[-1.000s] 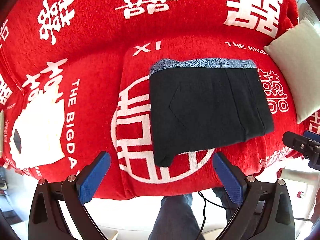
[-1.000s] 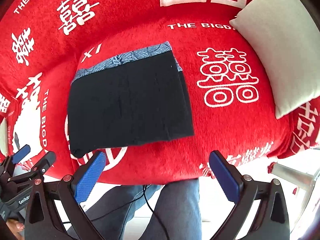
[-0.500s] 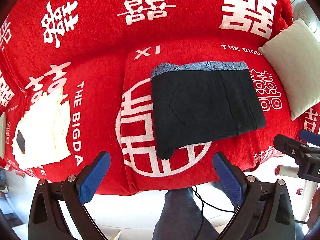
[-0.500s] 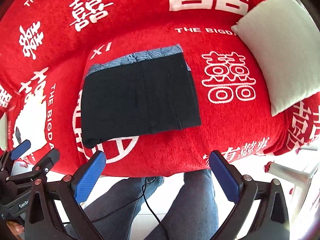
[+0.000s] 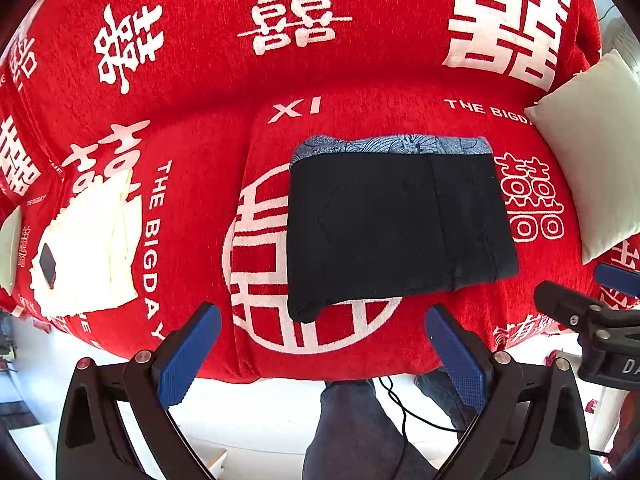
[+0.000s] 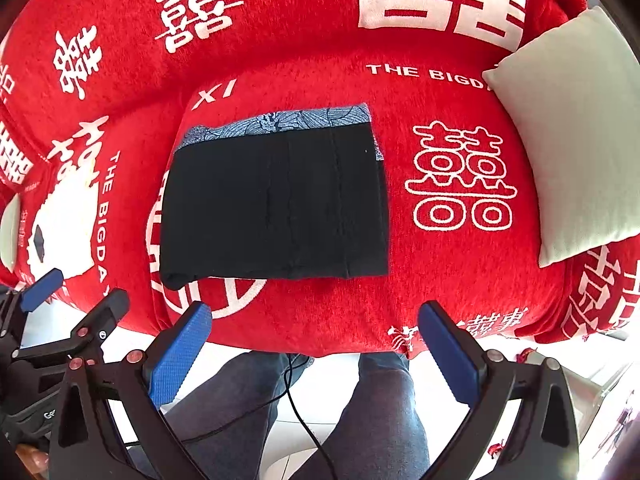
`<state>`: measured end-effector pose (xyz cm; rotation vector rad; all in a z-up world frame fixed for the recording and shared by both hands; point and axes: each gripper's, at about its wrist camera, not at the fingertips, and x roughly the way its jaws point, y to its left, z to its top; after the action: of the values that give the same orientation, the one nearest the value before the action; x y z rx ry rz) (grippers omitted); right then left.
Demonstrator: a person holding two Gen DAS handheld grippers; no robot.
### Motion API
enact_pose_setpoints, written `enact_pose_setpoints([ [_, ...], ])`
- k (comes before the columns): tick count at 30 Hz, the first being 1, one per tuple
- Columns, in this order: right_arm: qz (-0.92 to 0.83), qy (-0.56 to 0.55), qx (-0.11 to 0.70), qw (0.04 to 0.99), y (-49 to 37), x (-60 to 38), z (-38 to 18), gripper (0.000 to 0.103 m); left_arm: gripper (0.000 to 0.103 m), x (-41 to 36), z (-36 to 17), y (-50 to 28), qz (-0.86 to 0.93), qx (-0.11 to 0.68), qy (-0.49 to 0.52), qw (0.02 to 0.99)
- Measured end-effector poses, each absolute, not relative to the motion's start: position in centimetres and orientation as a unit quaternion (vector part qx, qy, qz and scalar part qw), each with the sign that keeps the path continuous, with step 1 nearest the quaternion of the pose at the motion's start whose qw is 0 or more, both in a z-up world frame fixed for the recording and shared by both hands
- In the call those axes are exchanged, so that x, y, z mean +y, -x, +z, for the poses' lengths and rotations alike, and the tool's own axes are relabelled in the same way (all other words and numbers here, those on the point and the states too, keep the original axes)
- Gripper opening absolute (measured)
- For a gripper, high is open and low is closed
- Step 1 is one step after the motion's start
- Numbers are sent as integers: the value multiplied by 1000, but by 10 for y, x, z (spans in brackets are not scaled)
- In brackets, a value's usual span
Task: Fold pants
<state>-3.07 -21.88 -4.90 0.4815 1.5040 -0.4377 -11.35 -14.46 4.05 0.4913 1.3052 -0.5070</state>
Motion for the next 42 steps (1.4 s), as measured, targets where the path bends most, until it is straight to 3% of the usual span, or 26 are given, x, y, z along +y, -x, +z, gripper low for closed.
enact_pose_setpoints([
  [42, -191, -198, 667, 693, 33, -218, -44, 103, 102, -153, 43, 130, -244, 593, -239, 729],
])
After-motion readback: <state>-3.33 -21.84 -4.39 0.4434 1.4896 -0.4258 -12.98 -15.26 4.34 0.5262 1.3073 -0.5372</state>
